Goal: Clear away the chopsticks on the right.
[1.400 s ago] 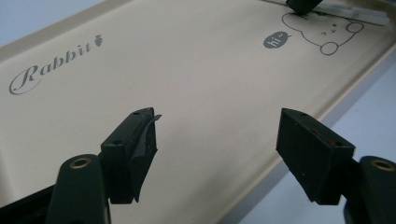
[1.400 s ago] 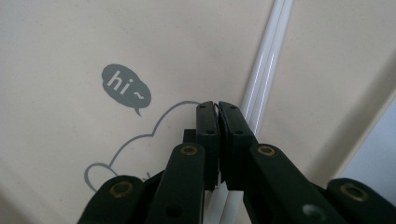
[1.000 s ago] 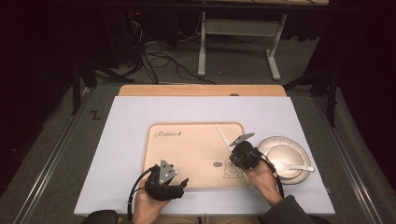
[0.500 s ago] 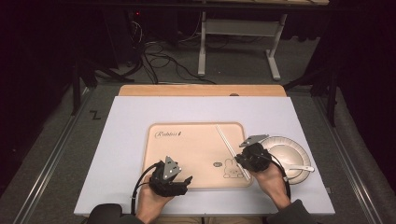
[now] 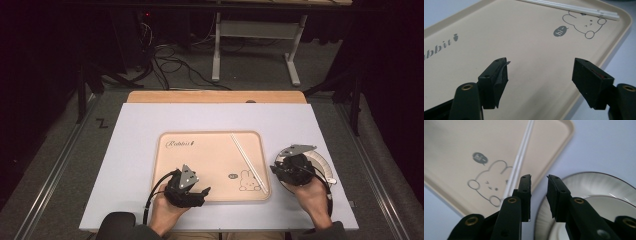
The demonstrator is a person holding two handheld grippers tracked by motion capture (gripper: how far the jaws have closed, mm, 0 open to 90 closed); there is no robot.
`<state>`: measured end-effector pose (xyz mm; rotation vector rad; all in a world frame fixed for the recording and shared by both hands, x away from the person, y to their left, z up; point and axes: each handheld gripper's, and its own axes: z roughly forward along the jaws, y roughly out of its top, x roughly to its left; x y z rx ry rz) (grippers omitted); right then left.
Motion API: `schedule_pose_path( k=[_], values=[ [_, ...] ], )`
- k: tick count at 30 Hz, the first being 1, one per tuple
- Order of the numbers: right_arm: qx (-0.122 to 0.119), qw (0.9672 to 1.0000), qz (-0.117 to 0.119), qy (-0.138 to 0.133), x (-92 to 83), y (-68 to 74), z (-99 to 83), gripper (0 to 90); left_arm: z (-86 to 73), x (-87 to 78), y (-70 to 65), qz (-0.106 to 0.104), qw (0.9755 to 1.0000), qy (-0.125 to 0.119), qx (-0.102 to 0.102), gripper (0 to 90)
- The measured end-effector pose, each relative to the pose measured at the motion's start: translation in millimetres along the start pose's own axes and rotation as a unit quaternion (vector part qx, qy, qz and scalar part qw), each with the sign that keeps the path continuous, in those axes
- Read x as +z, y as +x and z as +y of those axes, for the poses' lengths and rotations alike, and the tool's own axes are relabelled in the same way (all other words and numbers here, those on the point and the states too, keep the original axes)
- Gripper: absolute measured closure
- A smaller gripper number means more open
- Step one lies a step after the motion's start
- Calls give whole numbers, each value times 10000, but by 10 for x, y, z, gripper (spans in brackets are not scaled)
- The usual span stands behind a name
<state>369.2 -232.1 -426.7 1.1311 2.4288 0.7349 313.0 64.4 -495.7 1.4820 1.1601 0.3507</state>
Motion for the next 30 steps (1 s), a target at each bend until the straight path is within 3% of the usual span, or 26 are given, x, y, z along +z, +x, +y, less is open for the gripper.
schedule_pose_path(
  k=[7,8,11,17,23,30],
  values=[
    [120,9996,-240,89,-161,-150,-97,732,-2,46,-32,-84,10000,33,25,292],
    [211,9993,-235,199,-199,-207,-132,721,-1,49,-30,-91,9999,47,52,292],
    [371,9985,-265,306,-220,-267,-190,721,2,80,-42,-131,9999,56,51,293],
    [469,9969,-351,516,-232,-355,-266,720,-8,114,-69,-188,9997,99,104,293],
    [630,9947,-560,596,-324,-488,-363,677,-3,139,-79,-216,9997,103,89,294],
    [746,9926,-639,708,-344,-591,-426,667,-3,147,-86,-236,9996,106,94,295]
  ],
)
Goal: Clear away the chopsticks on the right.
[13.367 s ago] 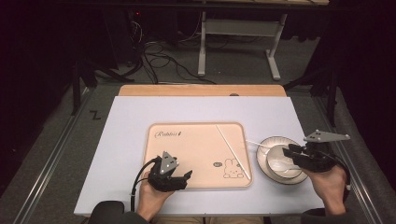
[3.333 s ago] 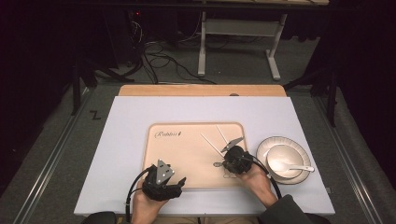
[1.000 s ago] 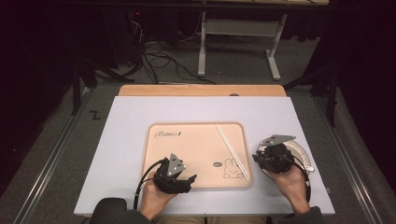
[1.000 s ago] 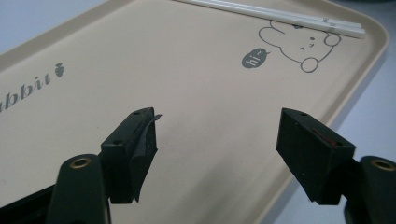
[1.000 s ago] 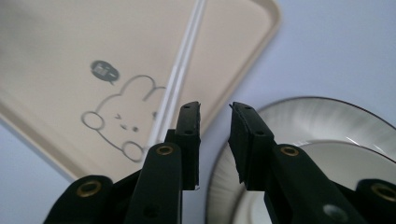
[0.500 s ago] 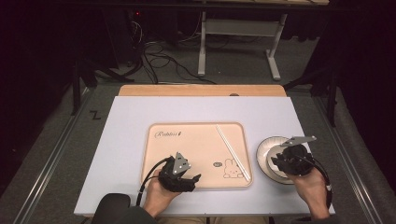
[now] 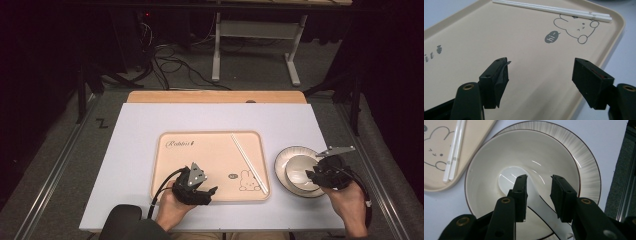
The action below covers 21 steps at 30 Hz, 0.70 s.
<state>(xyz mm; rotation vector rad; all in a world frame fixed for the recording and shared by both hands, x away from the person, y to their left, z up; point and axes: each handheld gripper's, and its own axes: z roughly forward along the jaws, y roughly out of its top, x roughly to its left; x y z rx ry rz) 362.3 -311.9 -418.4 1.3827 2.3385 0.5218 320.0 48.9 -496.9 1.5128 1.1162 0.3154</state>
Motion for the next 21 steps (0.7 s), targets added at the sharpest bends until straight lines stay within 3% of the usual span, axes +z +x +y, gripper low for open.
schedule_pose_path(
  k=[13,21],
  values=[
    [-6,9991,246,356,64,-40,-39,654,18,-7,16,102,9999,-89,14,295],
    [-31,9972,563,482,68,-63,-57,660,16,-6,15,96,9999,-88,24,295]
  ],
)
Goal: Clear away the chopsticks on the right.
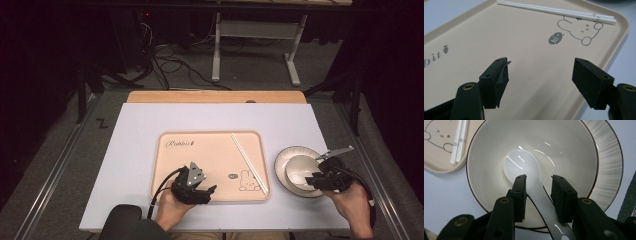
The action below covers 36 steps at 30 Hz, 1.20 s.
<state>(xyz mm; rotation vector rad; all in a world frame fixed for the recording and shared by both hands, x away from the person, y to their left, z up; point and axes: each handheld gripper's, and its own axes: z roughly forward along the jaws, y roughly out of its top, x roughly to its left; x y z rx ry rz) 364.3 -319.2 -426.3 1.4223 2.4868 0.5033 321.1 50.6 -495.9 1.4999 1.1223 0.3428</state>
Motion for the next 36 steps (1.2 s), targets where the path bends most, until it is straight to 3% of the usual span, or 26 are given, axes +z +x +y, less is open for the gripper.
schedule_pose_path(
  k=[7,15,18,19,34,36],
  values=[
    [-10,9999,125,83,-18,-12,-15,707,-2,1,-1,6,10000,-5,0,295],
    [-48,9999,87,101,0,1,-9,739,4,-7,-3,2,10000,-58,1,297],
    [-23,9999,91,48,-12,-4,-8,769,5,-10,-5,-1,10000,-78,-4,297],
    [-40,9999,117,-20,-31,-13,-9,851,4,-11,-6,-6,10000,-84,-10,297],
    [-120,9999,34,-39,-32,9,4,861,2,-18,-8,-10,10000,-83,4,297],
    [-113,9999,-66,-98,-70,-3,7,862,4,-28,1,7,10000,-79,20,297]
  ],
)
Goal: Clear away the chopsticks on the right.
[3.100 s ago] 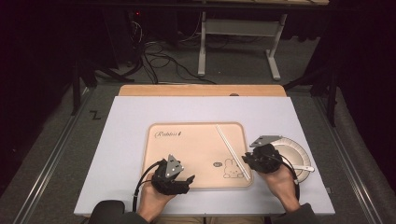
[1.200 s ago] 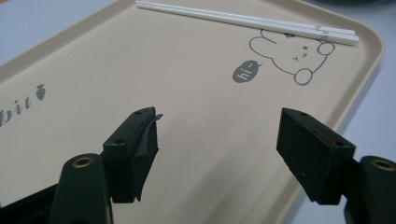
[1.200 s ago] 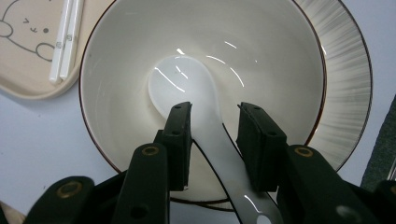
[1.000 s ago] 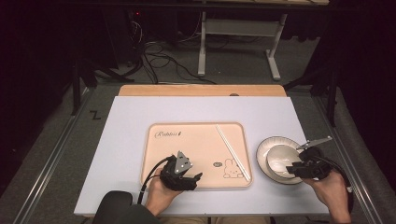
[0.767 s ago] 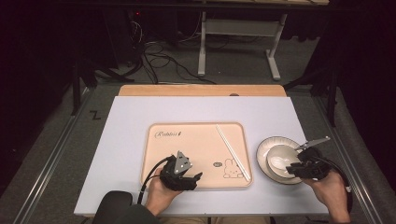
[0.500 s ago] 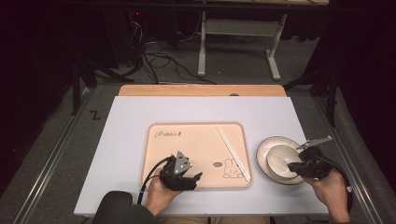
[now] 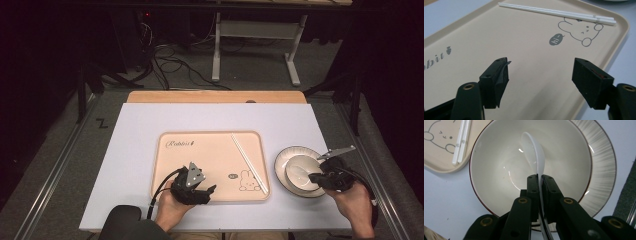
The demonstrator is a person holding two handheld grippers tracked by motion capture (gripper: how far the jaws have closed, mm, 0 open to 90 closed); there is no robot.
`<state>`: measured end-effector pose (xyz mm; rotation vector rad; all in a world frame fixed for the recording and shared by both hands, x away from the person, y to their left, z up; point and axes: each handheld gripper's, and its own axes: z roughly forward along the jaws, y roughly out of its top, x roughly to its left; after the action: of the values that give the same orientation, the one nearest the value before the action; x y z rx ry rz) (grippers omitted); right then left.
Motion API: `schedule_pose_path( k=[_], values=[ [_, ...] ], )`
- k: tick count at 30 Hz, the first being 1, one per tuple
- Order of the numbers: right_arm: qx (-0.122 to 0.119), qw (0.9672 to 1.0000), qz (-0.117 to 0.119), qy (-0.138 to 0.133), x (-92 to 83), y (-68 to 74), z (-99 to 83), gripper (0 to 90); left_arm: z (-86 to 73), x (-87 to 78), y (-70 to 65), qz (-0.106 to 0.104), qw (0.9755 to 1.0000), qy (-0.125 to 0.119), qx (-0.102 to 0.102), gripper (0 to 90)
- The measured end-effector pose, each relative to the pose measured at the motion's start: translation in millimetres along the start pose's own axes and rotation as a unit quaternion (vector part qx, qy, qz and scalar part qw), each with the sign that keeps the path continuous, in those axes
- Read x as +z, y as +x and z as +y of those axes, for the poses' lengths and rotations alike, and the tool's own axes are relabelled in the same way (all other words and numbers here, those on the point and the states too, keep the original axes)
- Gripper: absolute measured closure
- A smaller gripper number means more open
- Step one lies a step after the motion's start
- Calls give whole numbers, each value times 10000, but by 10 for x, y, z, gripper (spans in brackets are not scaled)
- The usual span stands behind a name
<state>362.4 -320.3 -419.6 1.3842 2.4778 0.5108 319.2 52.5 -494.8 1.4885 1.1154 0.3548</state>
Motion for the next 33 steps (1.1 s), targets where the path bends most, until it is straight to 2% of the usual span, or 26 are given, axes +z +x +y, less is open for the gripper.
schedule_pose_path(
  k=[3,5,9,16,23,24,26,33],
  values=[
    [41,10000,-23,-81,-38,-6,4,862,-2,-12,8,23,10000,-13,-9,298],
    [39,9997,-59,-228,-113,-2,20,862,-2,-20,9,42,10000,-38,-36,298],
    [-18,9992,-111,-396,-191,21,57,862,-5,-40,22,92,9999,-35,-20,298],
    [-186,9978,-11,-639,-273,109,162,863,-13,-100,49,194,9998,-91,-59,300],
    [-359,9968,81,-714,-247,212,284,863,-12,-165,79,297,9993,-180,-141,301],
    [-459,9961,160,-743,-225,250,334,863,-15,-186,92,349,9991,-184,-129,301],
    [-501,9957,206,-753,-213,263,352,863,-18,-194,92,371,9990,-213,-154,301],
    [-836,9938,332,-649,-51,403,554,862,-31,-286,139,585,9977,-284,-194,301]
  ],
)
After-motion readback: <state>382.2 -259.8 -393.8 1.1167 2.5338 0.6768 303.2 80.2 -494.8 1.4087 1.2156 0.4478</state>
